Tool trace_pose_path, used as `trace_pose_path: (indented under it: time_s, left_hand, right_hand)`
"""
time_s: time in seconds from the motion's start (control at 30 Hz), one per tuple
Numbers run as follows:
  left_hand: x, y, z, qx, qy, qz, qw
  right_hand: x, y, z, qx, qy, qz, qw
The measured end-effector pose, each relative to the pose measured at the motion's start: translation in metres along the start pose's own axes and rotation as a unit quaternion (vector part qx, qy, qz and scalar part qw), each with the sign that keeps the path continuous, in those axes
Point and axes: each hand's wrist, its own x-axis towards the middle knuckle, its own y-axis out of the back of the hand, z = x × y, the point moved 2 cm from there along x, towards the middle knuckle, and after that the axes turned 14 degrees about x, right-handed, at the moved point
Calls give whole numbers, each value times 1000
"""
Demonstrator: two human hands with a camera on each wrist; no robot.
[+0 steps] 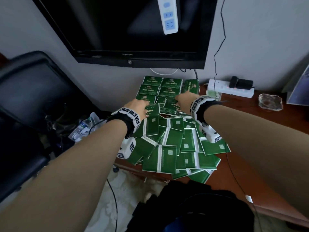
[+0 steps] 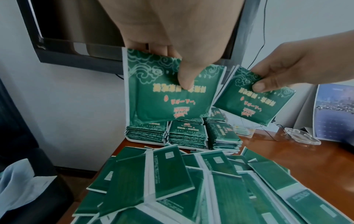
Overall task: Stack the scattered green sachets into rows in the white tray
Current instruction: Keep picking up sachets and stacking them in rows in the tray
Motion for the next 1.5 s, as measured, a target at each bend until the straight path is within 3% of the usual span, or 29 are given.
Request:
trace_pose_path:
  time_s: [0.43,0.83,1.0,1.27,1.5]
  left_hand:
    - [126,-53,-115,21,-92,21,995]
    - [189,-77,-117,68,-166,60,982]
    - [209,-85,-114,88,-184,80,976]
    - [212,-133,-97,111,-253,76,958]
    - [214,-146,-93,76,-261,89,958]
  right_hand:
    - [92,-27,-59,22,-126,19,992]
    - [152,-38,-49,-22,-176,24,984]
    - [168,-53,-43,-30,-154,41,987]
    - [184,-93,-24,-37,-146,10,989]
    - [183,-114,-16,-20,-142,29,989]
